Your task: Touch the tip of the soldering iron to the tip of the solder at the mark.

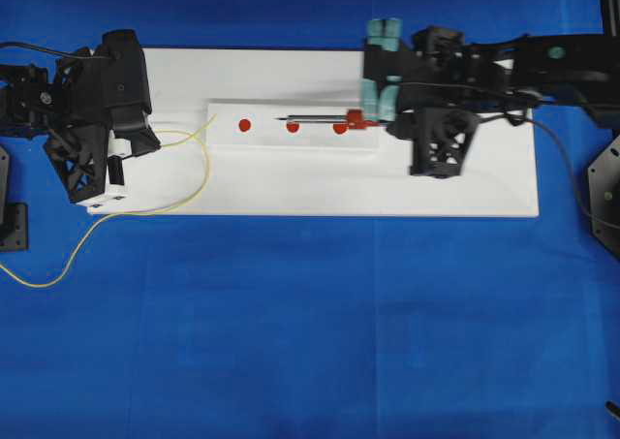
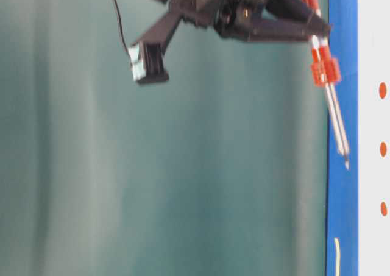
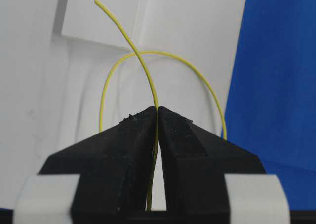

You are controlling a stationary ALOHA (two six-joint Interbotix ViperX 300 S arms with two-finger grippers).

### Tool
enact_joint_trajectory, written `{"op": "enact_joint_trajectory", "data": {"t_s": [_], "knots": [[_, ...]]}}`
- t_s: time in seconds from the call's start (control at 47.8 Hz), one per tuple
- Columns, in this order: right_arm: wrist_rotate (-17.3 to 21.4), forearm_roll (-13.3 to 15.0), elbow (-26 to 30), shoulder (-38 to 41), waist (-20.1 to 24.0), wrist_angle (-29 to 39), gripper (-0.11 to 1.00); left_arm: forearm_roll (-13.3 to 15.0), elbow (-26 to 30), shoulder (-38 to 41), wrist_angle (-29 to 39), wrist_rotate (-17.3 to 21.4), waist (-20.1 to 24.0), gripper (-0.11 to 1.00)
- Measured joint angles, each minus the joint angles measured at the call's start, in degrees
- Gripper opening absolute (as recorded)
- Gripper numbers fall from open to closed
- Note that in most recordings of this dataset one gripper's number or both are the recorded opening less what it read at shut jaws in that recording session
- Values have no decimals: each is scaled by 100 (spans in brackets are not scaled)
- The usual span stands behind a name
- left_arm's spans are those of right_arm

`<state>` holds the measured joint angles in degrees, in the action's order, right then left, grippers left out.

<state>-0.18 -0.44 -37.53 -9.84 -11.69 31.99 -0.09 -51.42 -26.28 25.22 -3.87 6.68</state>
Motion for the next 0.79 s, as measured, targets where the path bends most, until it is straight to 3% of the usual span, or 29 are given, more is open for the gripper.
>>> {"op": "enact_joint_trajectory", "data": {"t_s": [0.397,0.795], "knots": [[105,79,-158,-176,0,-9,6,0,237,316,0,0,-9,2],[105,79,-167,-176,0,-9,6,0,1134,1477,-18,62,0,2]]}}
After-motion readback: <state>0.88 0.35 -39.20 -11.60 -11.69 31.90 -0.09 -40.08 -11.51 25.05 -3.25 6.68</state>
